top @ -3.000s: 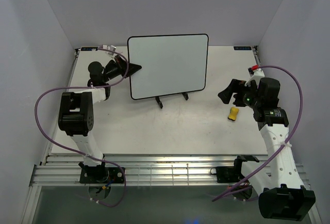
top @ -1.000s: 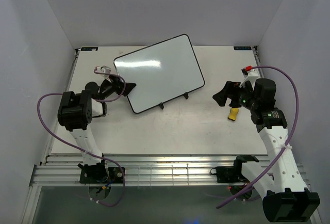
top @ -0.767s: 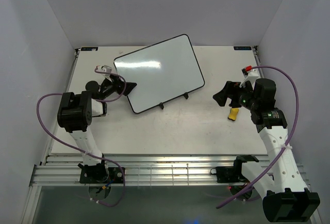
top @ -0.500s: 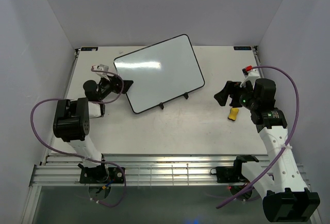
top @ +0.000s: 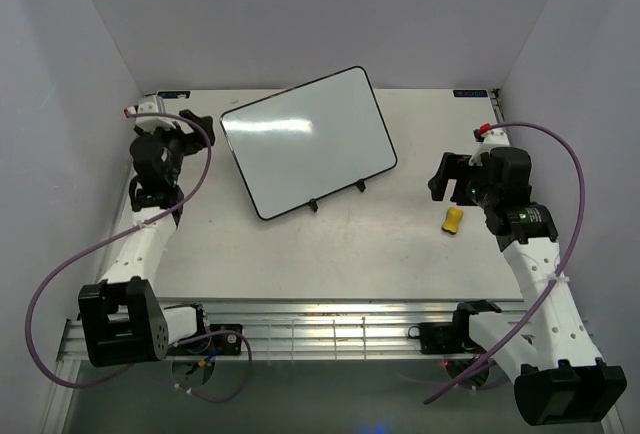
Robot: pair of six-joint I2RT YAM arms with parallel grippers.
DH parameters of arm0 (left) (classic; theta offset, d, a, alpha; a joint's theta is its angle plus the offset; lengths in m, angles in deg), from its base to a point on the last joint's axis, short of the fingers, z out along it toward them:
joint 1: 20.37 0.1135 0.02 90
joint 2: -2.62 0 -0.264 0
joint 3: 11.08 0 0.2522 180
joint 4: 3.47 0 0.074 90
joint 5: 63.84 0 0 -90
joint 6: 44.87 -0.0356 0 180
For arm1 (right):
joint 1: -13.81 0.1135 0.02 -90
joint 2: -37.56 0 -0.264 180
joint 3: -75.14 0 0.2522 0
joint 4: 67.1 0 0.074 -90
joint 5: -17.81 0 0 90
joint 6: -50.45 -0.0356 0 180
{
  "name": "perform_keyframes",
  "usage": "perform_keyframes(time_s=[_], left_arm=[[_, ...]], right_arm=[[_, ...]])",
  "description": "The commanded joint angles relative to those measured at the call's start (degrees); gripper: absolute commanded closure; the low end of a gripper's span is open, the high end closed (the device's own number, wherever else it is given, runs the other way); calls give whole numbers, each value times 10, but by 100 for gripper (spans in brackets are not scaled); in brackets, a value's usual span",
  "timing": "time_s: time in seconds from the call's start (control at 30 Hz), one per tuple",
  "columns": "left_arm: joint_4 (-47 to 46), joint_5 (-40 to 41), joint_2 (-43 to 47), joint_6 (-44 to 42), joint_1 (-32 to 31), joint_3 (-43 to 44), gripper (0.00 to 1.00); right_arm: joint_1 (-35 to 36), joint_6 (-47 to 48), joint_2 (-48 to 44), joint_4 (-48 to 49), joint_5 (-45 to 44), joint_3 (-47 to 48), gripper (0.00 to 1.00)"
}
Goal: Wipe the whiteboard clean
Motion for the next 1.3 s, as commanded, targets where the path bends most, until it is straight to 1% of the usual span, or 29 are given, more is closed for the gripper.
perform_keyframes(time_s=[0.0,0.03,0.07,0.1,0.13,0.17,0.2,0.23,0.27,0.3,0.33,0.43,0.47,0.63,0.7,0.77,0.83,0.97,1.07,1.27], left_arm=[[279,79,41,-31,3,144,2],[393,79,41,-36,3,180,2],[438,83,47,-30,2,232,2],[476,123,59,9,1,247,2],[520,122,76,22,1,252,2],[529,109,97,25,1,247,2],[536,93,145,24,1,241,2],[563,66,168,23,1,238,2],[582,73,191,17,1,237,2],[601,96,239,14,-15,234,2],[623,145,264,5,-29,228,2],[657,173,349,-16,-72,205,2],[670,180,361,-21,-88,205,2],[758,201,422,-44,-126,241,2],[796,241,422,-34,-144,256,2],[808,261,422,-35,-151,257,2],[808,262,431,-34,-154,250,2],[796,271,444,-20,-155,223,2],[780,306,456,8,-155,200,2],[766,281,462,21,-155,186,2]], right_arm=[[48,26,-15,-34,-141,60,10],[57,29,-18,-41,-159,70,10],[63,31,-18,-60,-177,89,10],[67,33,-19,-69,-179,100,10],[66,32,-19,-77,-183,110,10],[66,31,-20,-85,-186,120,10],[67,30,-22,-100,-185,138,10],[66,30,-28,-108,-181,147,10],[67,30,-34,-116,-174,153,10],[67,30,-40,-127,-172,160,10],[67,31,-60,-129,-169,159,10],[66,43,-103,-127,-157,138,10],[66,42,-110,-130,-157,136,10],[66,43,-143,-147,-169,120,10],[66,40,-157,-150,-168,116,10],[67,39,-165,-152,-159,109,10],[66,37,-171,-153,-153,103,10],[66,37,-168,-152,-168,90,10],[66,37,-162,-149,-169,90,10],[66,34,-148,-136,-164,77,10]])
